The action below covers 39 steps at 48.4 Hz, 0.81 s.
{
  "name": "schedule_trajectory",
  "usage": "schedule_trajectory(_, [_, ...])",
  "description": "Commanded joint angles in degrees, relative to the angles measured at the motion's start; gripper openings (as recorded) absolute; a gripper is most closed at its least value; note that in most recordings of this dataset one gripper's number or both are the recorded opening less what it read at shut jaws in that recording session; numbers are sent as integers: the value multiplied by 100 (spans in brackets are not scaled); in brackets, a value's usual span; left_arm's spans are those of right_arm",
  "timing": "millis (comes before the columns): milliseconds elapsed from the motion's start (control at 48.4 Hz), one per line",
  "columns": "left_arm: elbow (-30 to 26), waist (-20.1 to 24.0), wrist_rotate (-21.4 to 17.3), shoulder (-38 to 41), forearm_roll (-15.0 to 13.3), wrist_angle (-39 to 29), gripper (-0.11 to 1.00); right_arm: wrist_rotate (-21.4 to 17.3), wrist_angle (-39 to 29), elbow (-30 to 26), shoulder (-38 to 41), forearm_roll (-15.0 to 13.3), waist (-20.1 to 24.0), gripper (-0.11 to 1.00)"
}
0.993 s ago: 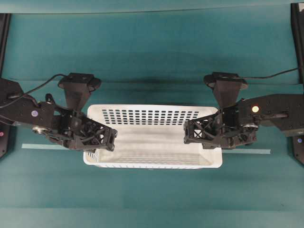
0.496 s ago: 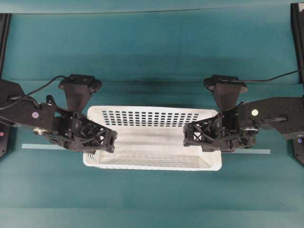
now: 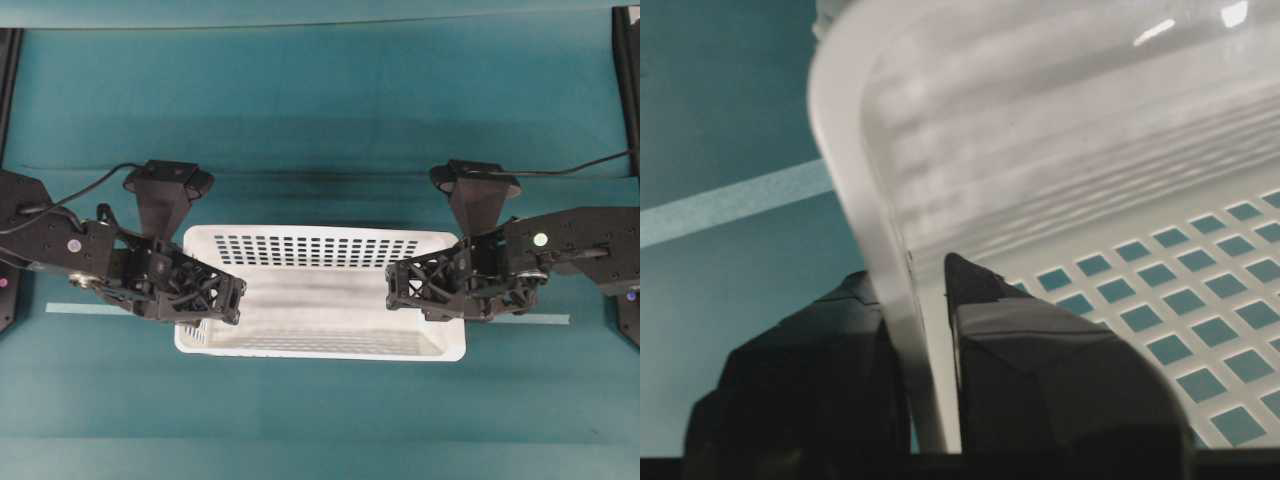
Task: Lift the white basket with both hands.
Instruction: 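Lift the basket with both grippers and pull it toward the front, then open both grippers, releasing the basket, and raise the arms away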
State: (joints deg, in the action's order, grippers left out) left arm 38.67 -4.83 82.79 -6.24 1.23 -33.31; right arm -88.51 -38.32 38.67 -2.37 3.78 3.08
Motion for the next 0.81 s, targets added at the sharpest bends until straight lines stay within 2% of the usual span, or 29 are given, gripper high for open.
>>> schedule_trajectory(0, [-44, -26, -62, -18, 62, 176, 4, 97, 79, 141, 149, -53, 44, 15])
schedule_trajectory(83, [-35, -18, -62, -9, 62, 193, 10, 97, 97, 158, 123, -53, 44, 16])
schedule_trajectory(145, [-35, -18, -62, -9, 62, 202, 22, 88, 132, 167, 114, -53, 35, 23])
schedule_trajectory(207, [-35, -18, -62, -9, 62, 193, 36, 88, 202, 167, 114, -53, 18, 35])
schedule_trajectory(331, [-26, -18, -62, -18, 53, 193, 74, 105, 378, 176, 114, -79, -44, 68])
schedule_trajectory(414, [-18, -18, -62, -18, 53, 193, 92, 105, 431, 167, 105, -158, -53, 89])
schedule_trajectory(496, [0, -18, -70, -26, 62, 193, 91, 88, 439, 176, 105, -185, -53, 99])
schedule_trajectory(786, [132, -18, -105, -360, 53, 132, 89, 149, 334, 176, -176, -202, -79, 98])
